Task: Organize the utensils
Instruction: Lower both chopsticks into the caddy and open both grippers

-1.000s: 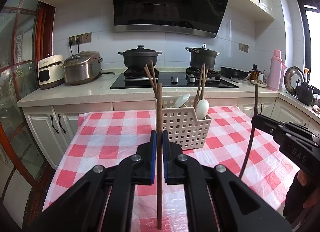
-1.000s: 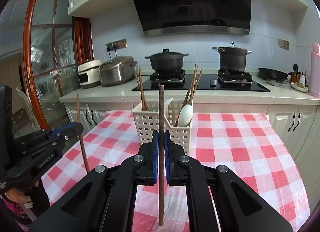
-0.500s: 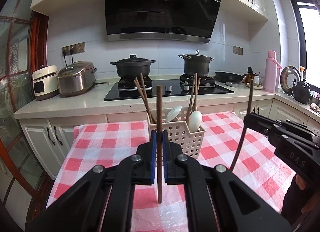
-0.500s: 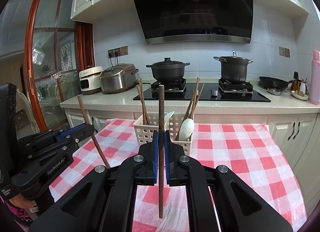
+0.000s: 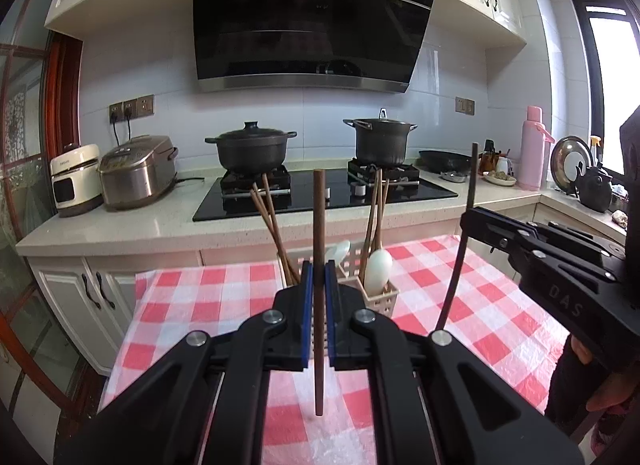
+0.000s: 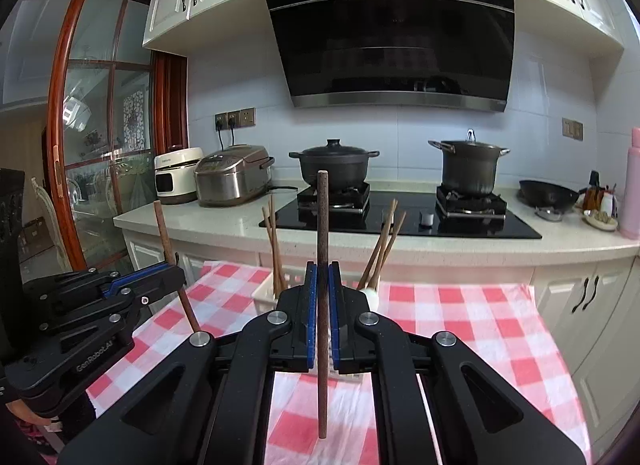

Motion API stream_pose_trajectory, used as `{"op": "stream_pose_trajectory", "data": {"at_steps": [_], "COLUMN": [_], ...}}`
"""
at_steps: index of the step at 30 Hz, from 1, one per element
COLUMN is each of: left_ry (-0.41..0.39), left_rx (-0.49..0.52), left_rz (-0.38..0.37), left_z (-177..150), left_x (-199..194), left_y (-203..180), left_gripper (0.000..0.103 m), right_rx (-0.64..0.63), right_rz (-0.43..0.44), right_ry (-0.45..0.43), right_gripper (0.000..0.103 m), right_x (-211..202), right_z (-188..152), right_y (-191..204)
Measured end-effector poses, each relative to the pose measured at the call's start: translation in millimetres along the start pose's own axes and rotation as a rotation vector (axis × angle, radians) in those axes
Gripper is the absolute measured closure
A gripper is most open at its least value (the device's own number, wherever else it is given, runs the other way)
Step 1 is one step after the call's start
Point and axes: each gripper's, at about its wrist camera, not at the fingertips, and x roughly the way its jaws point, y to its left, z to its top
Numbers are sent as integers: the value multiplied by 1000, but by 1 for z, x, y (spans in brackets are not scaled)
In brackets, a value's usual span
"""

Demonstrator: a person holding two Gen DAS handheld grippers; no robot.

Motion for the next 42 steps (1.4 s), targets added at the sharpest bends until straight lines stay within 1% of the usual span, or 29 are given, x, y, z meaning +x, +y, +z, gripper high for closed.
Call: {"op": "stream_pose_trajectory", "data": {"at_steps": [7, 14, 18, 22, 26, 29, 32, 38, 42], "left_ry": [-15, -85, -113, -135, -144, -129, -85, 36, 115], "left_rx": [2, 11, 2, -13, -29, -47, -68, -91, -73], "left_rz": [3, 5, -2, -7, -6, -5, -15, -48, -38], "left_z": [30, 80, 110, 140, 158, 160, 151, 116, 94], "left_x": [10, 10, 16, 26, 42, 60, 83, 124, 144], "left_y": [2, 2, 5, 11, 18, 24, 32, 39, 36], "left_gripper": [97, 97, 97, 97, 97, 97, 97, 97, 97], "right_rx": [-5, -25, -22, -11, -8, 5, 21, 30, 59], "right_rz": [-5, -9, -4, 2, 4, 10, 19, 48, 50], "right_ry": [-26, -85, -100, -94, -90, -76, -41, 67, 136], "right_gripper": [97, 97, 97, 97, 97, 97, 97, 97, 97], "right_x": [15, 16, 25, 40, 57, 74, 92, 124, 145], "right_z": [30, 64, 81, 90, 91, 86, 77, 55, 42], "right_y": [-10, -13, -17, -22, -25, -27, -30, -28, -33]}}
